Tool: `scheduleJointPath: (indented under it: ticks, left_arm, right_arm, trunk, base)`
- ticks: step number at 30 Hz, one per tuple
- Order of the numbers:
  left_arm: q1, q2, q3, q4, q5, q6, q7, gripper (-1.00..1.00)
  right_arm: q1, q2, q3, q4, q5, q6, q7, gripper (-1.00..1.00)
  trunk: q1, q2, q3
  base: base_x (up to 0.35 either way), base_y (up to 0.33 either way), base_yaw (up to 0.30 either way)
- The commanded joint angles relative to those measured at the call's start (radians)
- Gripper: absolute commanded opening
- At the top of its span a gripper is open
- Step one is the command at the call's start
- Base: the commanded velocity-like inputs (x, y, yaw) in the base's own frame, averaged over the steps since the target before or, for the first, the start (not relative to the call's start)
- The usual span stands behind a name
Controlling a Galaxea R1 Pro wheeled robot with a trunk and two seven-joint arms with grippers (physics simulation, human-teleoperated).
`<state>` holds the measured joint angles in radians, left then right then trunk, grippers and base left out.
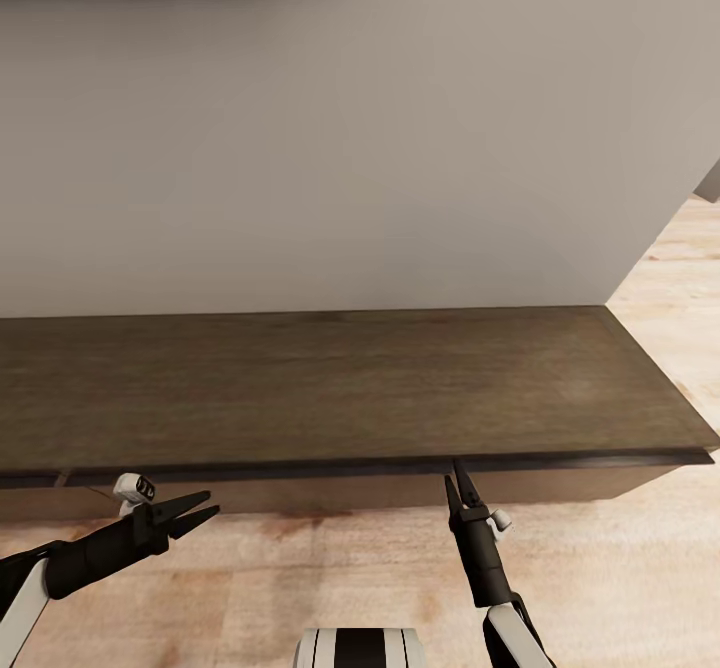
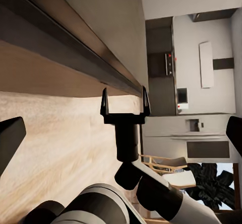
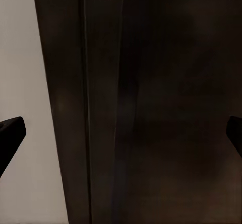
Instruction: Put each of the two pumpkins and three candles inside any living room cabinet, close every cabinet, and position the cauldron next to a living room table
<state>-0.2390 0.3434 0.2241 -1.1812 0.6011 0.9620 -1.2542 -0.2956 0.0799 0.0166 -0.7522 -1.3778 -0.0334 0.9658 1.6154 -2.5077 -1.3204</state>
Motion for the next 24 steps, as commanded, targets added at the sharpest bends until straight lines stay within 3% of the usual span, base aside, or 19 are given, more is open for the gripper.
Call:
scheduleJointPath:
  ticks: [1,22,23,24]
  left_arm:
    - [0.000,0.000,0.000,0.000,0.003,0.007,-0.001,1.00]
    - [0.000,-0.001,0.000,0.000,0.003,0.007,0.000,1.00]
    - [0.000,-0.001,0.000,0.000,0.003,0.007,0.000,1.00]
    - [0.000,-0.001,0.000,0.000,0.003,0.007,0.001,1.00]
  right_arm:
    - [0.000,0.000,0.002,0.001,-0.004,-0.003,0.002,1.00]
    - [0.000,0.001,0.002,0.001,-0.003,-0.002,-0.004,1.00]
    - [0.000,0.001,0.002,0.001,-0.003,-0.002,-0.004,-1.00]
    - [0.000,0.001,0.002,0.001,-0.003,-0.002,-0.004,-1.00]
  trunk:
    - [0.000,0.000,-0.001]
    - [0.000,0.000,-0.001]
    - [0.000,0.000,-0.001]
    - [0.000,0.000,-0.001]
  base:
    - [0.038,0.000,0.000]
    - [0.021,0.000,0.000]
    - [0.000,0.000,0.000]
    - [0.000,0.000,0.000]
